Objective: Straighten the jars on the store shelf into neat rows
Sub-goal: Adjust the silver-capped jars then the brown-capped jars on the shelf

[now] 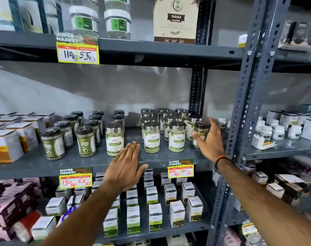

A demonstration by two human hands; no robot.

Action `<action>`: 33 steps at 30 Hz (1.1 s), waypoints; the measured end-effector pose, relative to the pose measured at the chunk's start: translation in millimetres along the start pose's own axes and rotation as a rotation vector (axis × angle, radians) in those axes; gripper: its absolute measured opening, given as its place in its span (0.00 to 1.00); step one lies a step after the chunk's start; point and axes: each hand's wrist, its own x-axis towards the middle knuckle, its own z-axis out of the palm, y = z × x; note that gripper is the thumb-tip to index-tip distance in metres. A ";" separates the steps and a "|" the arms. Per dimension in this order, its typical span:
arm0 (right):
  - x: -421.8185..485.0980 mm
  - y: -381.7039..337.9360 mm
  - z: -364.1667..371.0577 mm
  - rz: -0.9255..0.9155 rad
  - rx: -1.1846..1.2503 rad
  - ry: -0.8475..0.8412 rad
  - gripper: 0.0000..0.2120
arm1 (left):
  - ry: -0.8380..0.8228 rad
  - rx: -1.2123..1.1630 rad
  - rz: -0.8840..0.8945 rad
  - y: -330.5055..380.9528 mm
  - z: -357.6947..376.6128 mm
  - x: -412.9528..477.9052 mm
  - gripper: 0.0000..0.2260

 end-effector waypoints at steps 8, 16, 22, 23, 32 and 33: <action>9.4 30.2 13.9 0.158 0.029 -0.092 0.39 | -0.014 0.054 0.015 -7.8 14.5 3.3 0.33; 16.0 42.1 15.1 0.193 0.000 -0.063 0.28 | 0.018 0.059 0.005 -3.7 13.9 -0.6 0.30; 14.0 42.9 14.7 0.221 0.004 -0.029 0.28 | 0.021 0.055 0.014 -4.3 13.2 -1.2 0.29; 13.1 42.3 13.7 0.216 0.004 -0.018 0.29 | 0.022 0.056 0.015 -4.4 13.5 -0.9 0.29; -14.5 -4.0 -5.0 0.111 0.039 0.035 0.35 | -0.088 -0.001 0.042 -6.1 -0.6 -2.3 0.30; -18.1 -11.3 -5.6 0.101 0.047 0.023 0.36 | -0.099 -0.024 0.049 -6.4 -4.4 -2.8 0.30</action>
